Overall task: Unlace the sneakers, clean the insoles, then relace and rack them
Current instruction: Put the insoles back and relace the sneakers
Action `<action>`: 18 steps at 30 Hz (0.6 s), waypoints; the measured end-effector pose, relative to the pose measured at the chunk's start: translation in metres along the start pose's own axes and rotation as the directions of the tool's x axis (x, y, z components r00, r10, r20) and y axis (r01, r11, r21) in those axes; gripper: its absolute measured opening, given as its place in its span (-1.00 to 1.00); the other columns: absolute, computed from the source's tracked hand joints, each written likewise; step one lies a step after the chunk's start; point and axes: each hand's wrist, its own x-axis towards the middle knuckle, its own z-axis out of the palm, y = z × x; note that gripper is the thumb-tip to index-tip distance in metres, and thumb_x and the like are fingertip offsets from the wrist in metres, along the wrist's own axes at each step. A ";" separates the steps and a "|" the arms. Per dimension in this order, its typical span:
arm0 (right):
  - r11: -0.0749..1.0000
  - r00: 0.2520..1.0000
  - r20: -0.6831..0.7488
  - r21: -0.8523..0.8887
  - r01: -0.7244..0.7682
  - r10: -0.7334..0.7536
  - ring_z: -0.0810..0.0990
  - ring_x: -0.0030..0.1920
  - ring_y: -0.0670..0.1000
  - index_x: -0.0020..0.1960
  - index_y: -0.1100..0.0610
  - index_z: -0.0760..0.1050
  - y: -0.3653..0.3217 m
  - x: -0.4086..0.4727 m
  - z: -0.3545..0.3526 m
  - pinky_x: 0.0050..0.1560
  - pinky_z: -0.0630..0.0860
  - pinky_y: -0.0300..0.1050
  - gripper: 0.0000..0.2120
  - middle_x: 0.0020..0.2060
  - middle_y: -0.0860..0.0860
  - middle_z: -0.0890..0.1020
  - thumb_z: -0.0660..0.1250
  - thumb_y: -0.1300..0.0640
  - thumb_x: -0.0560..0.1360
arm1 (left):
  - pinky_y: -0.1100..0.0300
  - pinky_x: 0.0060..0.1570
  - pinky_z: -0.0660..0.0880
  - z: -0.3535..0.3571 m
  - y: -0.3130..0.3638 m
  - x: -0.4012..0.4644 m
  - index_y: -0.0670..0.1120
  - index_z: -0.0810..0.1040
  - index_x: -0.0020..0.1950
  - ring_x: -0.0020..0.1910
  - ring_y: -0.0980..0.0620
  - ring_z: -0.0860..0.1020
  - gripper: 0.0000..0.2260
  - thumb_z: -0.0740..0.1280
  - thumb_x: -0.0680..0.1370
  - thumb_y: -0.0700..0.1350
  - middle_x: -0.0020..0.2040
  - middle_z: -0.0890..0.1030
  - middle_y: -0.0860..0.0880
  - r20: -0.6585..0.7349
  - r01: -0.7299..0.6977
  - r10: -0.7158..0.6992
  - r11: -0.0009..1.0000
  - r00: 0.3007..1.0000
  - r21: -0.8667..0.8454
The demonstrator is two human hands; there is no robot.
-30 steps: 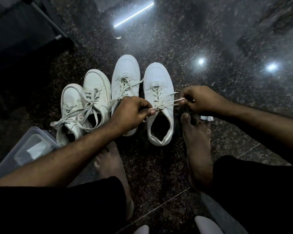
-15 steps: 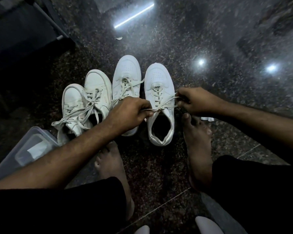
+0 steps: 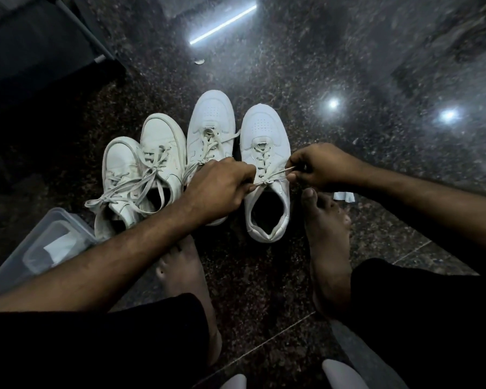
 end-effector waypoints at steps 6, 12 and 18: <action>0.999 0.999 -0.053 0.051 0.012 -0.009 0.61 -0.12 -0.11 0.08 0.02 0.60 0.004 -0.007 -0.004 -0.09 0.52 -0.15 -0.80 -0.11 -0.12 0.67 0.40 -0.04 0.51 | 0.03 -0.22 0.48 0.000 -0.002 -0.003 -0.01 0.46 0.06 -0.18 -0.08 0.58 -0.62 0.23 0.54 0.29 -0.17 0.61 0.03 -0.022 0.040 -0.042 0.996 0.999 -0.085; 0.995 0.994 0.096 0.085 -0.058 0.050 0.62 0.06 0.03 0.40 0.07 0.31 -0.008 -0.027 0.002 -0.02 0.45 -0.19 -0.31 0.12 0.04 0.62 0.40 -0.27 0.43 | 0.08 -0.24 0.35 0.010 0.019 0.007 -0.10 0.29 0.38 -0.05 -0.26 0.61 -0.44 0.33 0.54 0.20 -0.11 0.59 -0.15 0.182 0.100 -0.128 0.983 0.975 0.152; 1.000 0.999 0.031 0.027 -0.016 0.015 0.56 0.22 0.19 0.50 0.20 0.12 -0.027 -0.029 0.023 0.12 0.47 -0.05 -0.19 0.26 0.20 0.54 0.47 -0.06 0.45 | 0.07 -0.31 0.32 0.015 0.020 0.017 -0.18 0.35 0.34 -0.15 -0.30 0.58 -0.61 0.27 0.56 -0.08 -0.21 0.51 -0.18 0.103 0.157 -0.166 0.984 0.981 0.088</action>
